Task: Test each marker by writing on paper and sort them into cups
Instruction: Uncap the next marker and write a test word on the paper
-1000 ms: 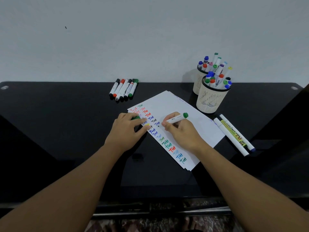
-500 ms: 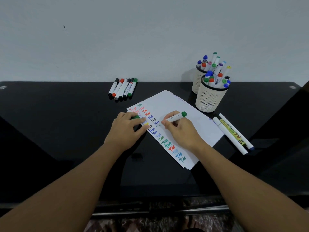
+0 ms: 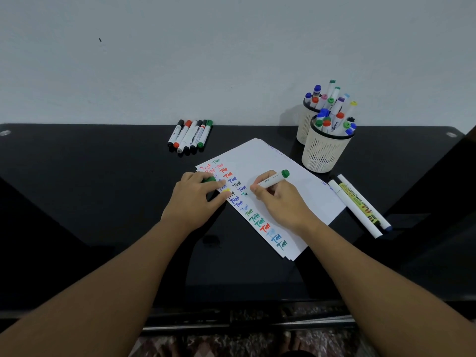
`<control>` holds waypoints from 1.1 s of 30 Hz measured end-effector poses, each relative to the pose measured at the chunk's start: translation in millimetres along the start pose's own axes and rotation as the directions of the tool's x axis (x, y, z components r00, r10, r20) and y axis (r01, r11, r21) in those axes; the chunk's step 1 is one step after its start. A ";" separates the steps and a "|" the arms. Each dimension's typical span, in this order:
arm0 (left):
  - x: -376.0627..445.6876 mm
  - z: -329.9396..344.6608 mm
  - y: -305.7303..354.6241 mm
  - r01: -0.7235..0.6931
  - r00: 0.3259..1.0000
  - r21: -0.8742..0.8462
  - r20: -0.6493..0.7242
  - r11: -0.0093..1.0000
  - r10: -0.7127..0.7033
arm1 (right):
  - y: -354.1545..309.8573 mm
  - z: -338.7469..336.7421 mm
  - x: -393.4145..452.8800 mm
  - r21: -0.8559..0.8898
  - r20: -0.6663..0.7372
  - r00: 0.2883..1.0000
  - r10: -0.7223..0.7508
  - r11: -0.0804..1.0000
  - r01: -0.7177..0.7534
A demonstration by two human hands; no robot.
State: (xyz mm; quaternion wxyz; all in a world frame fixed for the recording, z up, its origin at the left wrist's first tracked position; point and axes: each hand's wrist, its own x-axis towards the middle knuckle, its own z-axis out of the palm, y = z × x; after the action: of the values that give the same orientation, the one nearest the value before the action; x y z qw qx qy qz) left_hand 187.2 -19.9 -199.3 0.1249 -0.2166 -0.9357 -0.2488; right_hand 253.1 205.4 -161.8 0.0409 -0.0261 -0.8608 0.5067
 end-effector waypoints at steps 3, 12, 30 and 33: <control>-0.3 0.4 -0.2 -0.004 1.000 0.002 -0.006 1.000 0.004 | -0.3 -0.2 0.2 -0.019 -0.006 1.000 -0.012 1.000 0.012; -0.5 -0.6 1.7 0.005 1.000 -0.005 -0.005 1.000 -0.005 | 0.6 -1.0 0.2 -0.020 -0.031 0.999 -0.030 0.999 0.029; -0.1 -0.7 1.8 0.003 1.000 0.005 0.000 1.000 -0.003 | -0.1 -0.2 -0.1 -0.075 -0.041 0.999 -0.032 0.997 0.028; 0.0 -0.8 1.8 0.003 1.000 0.013 0.005 1.000 -0.003 | -0.4 -1.2 -0.9 -0.040 -0.044 0.999 -0.024 0.999 0.022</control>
State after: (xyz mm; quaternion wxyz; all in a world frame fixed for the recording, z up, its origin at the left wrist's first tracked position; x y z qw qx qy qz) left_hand 188.1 -18.9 -197.8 0.1235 -0.2150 -0.9380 -0.2423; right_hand 254.1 206.2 -160.9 0.0654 -0.0285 -0.8698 0.4882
